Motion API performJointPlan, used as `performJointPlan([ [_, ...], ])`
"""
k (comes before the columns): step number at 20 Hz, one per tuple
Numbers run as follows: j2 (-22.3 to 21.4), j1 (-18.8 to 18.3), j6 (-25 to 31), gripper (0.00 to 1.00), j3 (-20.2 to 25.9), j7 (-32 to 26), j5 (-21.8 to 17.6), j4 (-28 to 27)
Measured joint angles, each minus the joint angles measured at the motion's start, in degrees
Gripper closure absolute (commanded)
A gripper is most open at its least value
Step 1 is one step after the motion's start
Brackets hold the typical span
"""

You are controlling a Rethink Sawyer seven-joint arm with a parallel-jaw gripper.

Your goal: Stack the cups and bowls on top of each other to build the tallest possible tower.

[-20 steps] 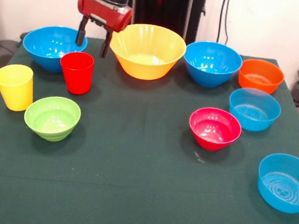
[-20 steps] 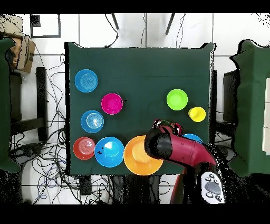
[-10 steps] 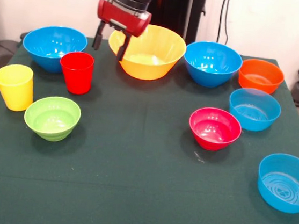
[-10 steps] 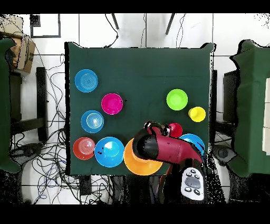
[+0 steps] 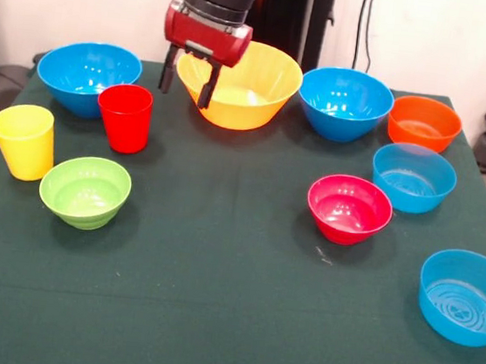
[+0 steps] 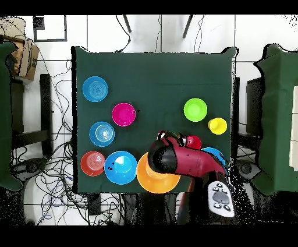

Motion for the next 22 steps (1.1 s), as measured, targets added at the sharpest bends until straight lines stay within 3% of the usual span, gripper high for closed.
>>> performJointPlan([
  [7, -1.9, -8.2, 3.1, 0.0, 8.1, 0.0, -4.8, 0.0],
  [16, -3.0, -8.7, 5.1, 0.0, 11.6, 0.0, -8.6, 0.0],
  [22, -3.7, -8.5, 6.2, 0.0, 12.8, 0.0, -9.1, 0.0],
])
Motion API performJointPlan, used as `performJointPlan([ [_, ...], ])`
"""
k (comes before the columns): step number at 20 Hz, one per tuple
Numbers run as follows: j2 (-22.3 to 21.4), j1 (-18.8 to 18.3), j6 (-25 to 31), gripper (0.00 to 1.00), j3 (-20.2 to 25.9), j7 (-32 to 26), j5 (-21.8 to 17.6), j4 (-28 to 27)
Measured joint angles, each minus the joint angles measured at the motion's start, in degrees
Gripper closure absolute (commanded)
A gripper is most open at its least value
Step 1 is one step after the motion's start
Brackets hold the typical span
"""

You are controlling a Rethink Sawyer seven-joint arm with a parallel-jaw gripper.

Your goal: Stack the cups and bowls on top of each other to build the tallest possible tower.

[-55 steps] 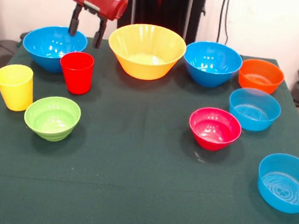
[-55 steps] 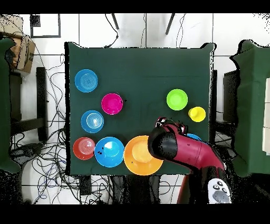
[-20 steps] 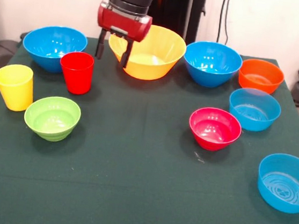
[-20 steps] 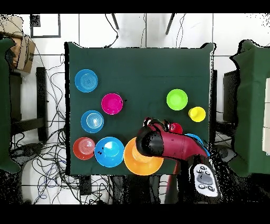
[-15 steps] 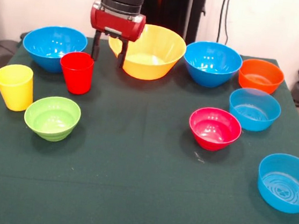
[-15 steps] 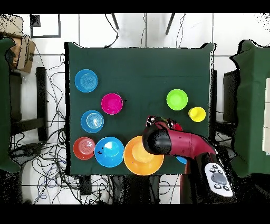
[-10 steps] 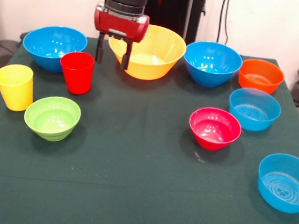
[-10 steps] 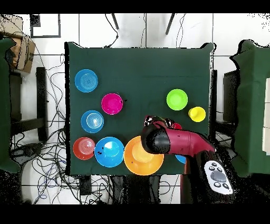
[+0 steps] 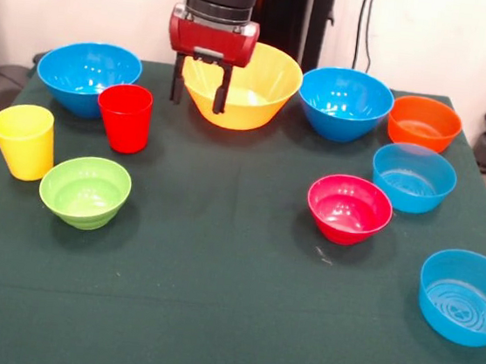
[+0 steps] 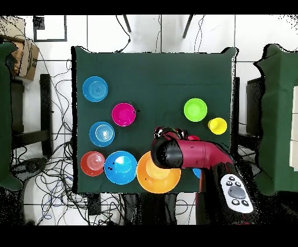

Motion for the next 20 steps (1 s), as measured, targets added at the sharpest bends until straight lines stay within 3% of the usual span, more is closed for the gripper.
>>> performJointPlan([
  [20, -1.2, -4.1, 4.4, 0.0, 8.8, 0.0, -6.9, 0.0],
])
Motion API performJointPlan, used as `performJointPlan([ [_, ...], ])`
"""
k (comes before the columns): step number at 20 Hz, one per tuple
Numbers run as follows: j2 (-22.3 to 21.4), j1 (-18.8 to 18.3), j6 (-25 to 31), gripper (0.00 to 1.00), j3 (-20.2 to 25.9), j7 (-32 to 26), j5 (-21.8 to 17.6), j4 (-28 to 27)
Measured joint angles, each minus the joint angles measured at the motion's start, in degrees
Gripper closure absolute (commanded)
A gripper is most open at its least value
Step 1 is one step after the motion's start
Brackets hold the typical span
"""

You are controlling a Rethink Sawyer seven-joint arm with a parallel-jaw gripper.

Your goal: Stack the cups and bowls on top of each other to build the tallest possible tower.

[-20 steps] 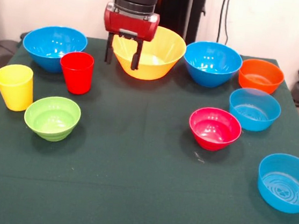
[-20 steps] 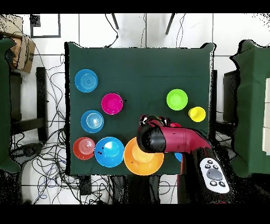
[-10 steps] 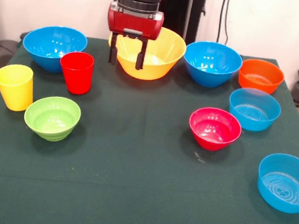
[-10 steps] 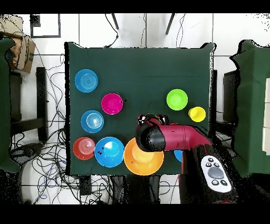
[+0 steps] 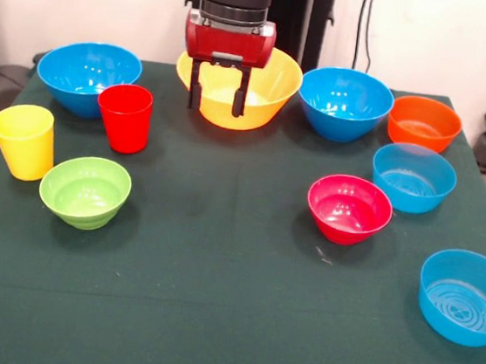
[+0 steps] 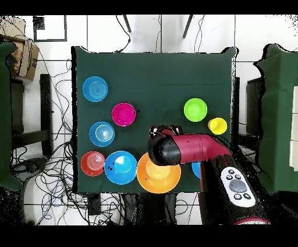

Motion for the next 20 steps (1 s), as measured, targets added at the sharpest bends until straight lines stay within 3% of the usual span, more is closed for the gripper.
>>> performJointPlan([
  [11, 0.0, -5.6, 10.8, 0.0, 9.3, -5.0, -6.5, 0.0],
  [20, 0.0, -7.7, 12.2, 0.0, 14.1, -7.4, -9.6, 0.1],
])
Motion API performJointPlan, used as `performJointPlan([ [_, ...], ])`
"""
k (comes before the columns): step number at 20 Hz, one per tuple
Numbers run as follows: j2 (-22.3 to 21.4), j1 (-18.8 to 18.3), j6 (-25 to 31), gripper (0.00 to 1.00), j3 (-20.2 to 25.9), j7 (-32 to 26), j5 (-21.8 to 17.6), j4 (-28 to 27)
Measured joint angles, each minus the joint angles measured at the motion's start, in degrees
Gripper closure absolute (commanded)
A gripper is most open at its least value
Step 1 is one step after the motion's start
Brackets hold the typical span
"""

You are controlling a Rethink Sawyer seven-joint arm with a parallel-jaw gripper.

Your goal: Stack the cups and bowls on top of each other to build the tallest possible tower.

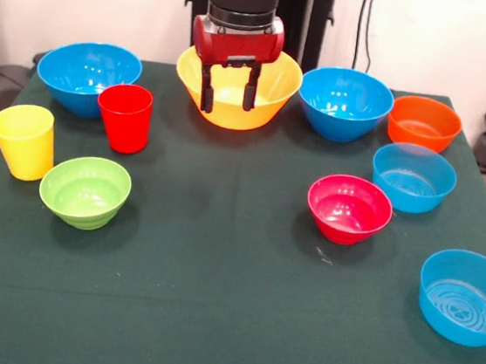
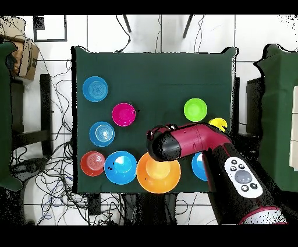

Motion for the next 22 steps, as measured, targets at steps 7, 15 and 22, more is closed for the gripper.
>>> performJointPlan([
  [7, -0.2, 0.5, 0.0, 0.0, 0.6, 0.0, -1.3, 0.0],
  [15, -4.0, 6.4, -2.8, 0.0, -6.8, 3.3, -1.4, 0.5],
  [22, -5.6, 9.0, -9.7, 0.0, -13.2, 9.9, -1.1, 2.0],
])
